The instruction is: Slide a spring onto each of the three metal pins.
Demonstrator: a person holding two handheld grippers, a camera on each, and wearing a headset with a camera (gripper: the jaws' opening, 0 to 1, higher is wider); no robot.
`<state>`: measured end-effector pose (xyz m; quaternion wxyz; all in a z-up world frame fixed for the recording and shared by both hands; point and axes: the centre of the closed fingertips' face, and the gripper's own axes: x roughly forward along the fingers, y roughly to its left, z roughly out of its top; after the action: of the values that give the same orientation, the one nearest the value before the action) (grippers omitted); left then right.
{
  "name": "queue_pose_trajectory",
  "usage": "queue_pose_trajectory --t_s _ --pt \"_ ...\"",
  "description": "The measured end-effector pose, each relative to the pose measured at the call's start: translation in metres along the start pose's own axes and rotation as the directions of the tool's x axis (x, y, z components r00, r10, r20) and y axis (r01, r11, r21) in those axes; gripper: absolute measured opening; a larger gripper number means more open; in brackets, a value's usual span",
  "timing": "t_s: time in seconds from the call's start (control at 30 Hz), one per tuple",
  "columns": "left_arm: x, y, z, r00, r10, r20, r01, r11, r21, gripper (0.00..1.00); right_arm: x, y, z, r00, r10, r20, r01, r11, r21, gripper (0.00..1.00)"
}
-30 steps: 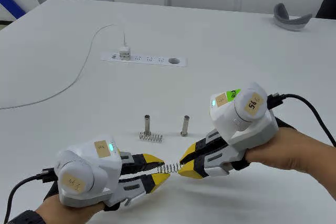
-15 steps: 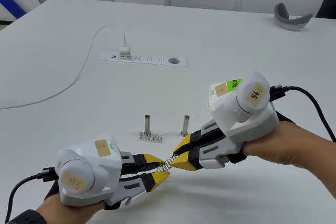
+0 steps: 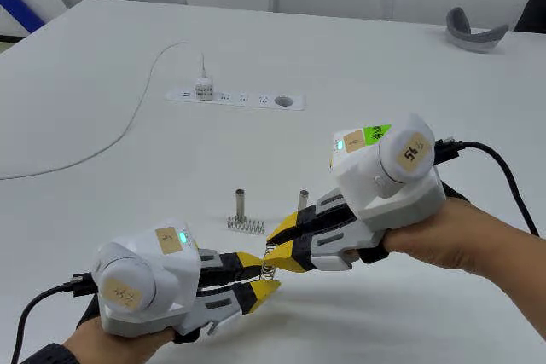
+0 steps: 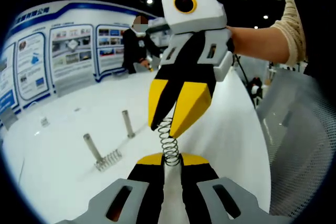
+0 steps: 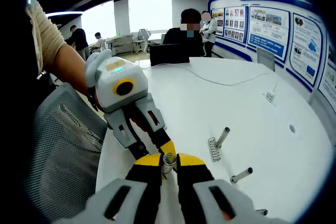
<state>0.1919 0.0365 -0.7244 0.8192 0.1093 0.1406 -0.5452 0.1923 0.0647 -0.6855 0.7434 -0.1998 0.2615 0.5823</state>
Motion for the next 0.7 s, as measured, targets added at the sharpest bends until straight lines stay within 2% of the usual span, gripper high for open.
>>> queue_pose_trajectory --t_s 0.33,0.7 --pt "-0.0002 0.0025 0.0029 0.9998 0.004 0.020 -0.003 0.998 -0.064 0.11 0.0025 -0.0007 0.0040 0.9997 -0.014 0.019 0.014 1.000 -0.010 0.12" --pt "-0.0007 0.0017 0.0024 0.9998 0.006 0.021 -0.005 0.997 -0.072 0.10 0.0004 -0.0017 0.0019 0.9995 -0.023 0.022 0.023 1.000 0.000 0.14"
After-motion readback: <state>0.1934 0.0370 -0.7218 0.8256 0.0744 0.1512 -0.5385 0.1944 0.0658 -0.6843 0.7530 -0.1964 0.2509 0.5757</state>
